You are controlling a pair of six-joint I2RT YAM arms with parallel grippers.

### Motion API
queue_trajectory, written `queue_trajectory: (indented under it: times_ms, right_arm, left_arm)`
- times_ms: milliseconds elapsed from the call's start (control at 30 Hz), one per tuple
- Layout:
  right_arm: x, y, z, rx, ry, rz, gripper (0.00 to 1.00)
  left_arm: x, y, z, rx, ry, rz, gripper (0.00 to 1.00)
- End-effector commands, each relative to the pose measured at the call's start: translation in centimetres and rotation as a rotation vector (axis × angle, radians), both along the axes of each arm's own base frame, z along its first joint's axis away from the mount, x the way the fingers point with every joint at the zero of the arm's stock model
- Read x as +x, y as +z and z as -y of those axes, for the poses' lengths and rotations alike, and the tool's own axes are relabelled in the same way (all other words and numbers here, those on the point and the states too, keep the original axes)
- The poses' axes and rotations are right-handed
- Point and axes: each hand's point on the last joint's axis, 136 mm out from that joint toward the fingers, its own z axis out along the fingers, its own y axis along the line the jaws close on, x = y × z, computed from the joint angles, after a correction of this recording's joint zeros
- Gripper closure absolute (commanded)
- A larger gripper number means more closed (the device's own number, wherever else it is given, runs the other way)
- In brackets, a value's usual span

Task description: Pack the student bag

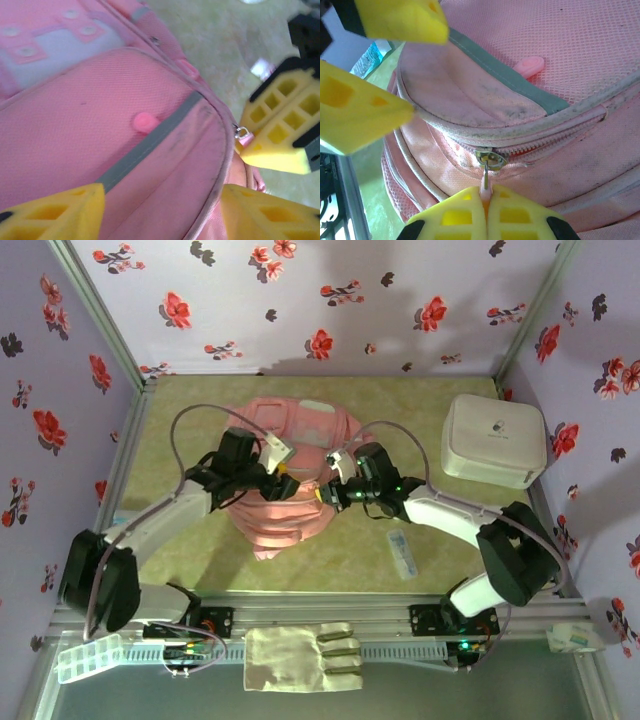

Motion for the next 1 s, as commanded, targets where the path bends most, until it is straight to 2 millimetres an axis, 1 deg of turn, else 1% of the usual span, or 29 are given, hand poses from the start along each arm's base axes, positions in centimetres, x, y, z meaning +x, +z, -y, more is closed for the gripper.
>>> queue_trajectory:
  times_ms: [0, 67, 100, 200, 267, 367, 500, 600, 667, 767, 900, 967]
  right_arm:
    - [-0.8, 0.6, -0.5, 0.011, 0.003, 0.007, 0.95]
    - [-1.0, 0.1, -0.6, -0.013, 0.000, 0.005, 0.95]
    - [-1.1, -0.1, -0.7, -0.025, -0.003, 0.006, 0.94]
    - [-1.3, -0.7, -0.9, -0.048, -0.010, 0.006, 0.94]
    - [-1.5, -0.9, -0.9, -0.066, -0.010, 0.008, 0.94]
    - [-1.5, -1.3, -1.0, -0.101, -0.017, 0.018, 0.93]
    - [-1.6, -1.7, -1.1, -0.154, -0.023, 0.034, 0.93]
    - [-2.0, -1.9, -1.8, -0.176, -0.013, 0.039, 0.93]
    - [-2.2, -2.2, -2.5, -0.183, -0.008, 0.042, 0.93]
    - [-2.4, -2.3, -3.8, -0.192, 0.006, 0.036, 0.93]
    - [-2.4, -2.0, -5.4, -0.160, 0.007, 0.027, 0.92]
    - [-2.4, -1.5, -5.6, -0.129, -0.006, 0.026, 0.91]
  left_arm:
    - [1.2, 2.5, -1.0, -0.127, 0.158, -0.005, 0.30]
    - [1.6, 2.4, -1.6, -0.150, 0.221, -0.042, 0.25]
    - [2.0, 2.1, -1.9, -0.154, 0.258, -0.064, 0.24]
    - [3.8, 0.9, -2.8, -0.140, 0.381, -0.154, 0.24]
    - [4.9, -0.2, -2.8, -0.122, 0.433, -0.221, 0.28]
    - [6.4, -1.9, -1.9, -0.104, 0.463, -0.313, 0.37]
    - [8.3, -4.0, -0.8, -0.107, 0.521, -0.412, 0.46]
    - [8.9, -5.6, -0.3, -0.104, 0.556, -0.464, 0.49]
    - [9.0, -6.5, -0.2, -0.100, 0.572, -0.490, 0.50]
    - [9.0, -7.3, -0.2, -0.097, 0.590, -0.514, 0.50]
    - [9.1, -7.3, -0.2, -0.103, 0.602, -0.514, 0.49]
    - [9.3, -6.8, -0.4, -0.112, 0.607, -0.508, 0.49]
